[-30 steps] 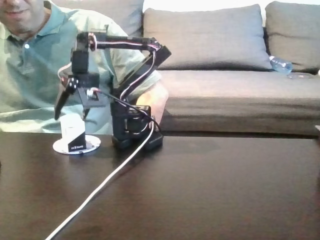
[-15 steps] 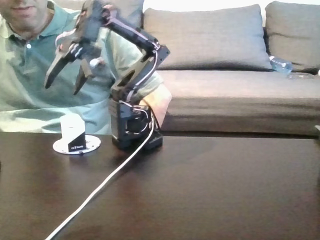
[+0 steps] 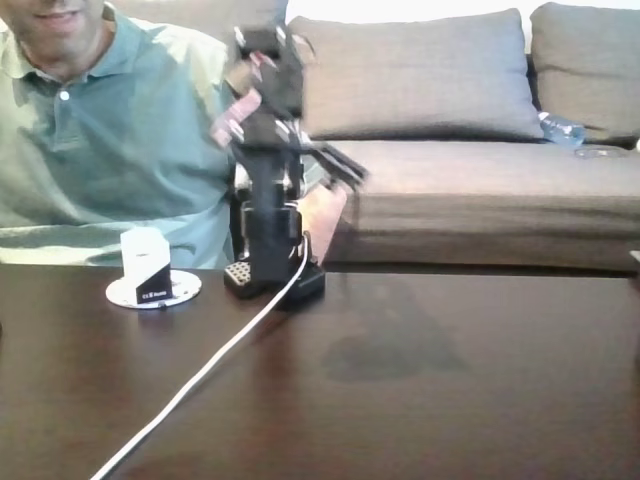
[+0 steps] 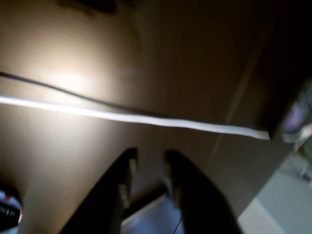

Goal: Grasp a servo box and put it on the zirlivani.

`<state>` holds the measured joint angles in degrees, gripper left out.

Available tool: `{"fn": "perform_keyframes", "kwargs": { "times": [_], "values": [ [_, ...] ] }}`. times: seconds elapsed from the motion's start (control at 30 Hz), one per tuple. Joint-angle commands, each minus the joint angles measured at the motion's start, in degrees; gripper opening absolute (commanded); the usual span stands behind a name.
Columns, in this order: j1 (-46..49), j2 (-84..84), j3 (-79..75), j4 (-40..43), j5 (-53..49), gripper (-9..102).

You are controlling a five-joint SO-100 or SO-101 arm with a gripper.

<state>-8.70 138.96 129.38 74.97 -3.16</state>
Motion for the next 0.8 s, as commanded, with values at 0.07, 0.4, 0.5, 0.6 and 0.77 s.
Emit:
{"fn": "perform_keyframes", "kwargs": {
  "times": [0.07, 0.4, 0.5, 0.6, 0.77],
  "values": [
    [-2.99, 6.06, 8.17, -8.26, -1.85, 0],
    [-2.11, 54.05, 24.43, -6.86, -2.55, 0],
    [-1.14, 52.73, 28.74, -5.45, -2.55, 0],
    [1.41, 49.75, 30.5, -6.06, -2.55, 0],
    [5.54, 49.39, 35.95, -5.89, -2.55, 0]
  ]
}}
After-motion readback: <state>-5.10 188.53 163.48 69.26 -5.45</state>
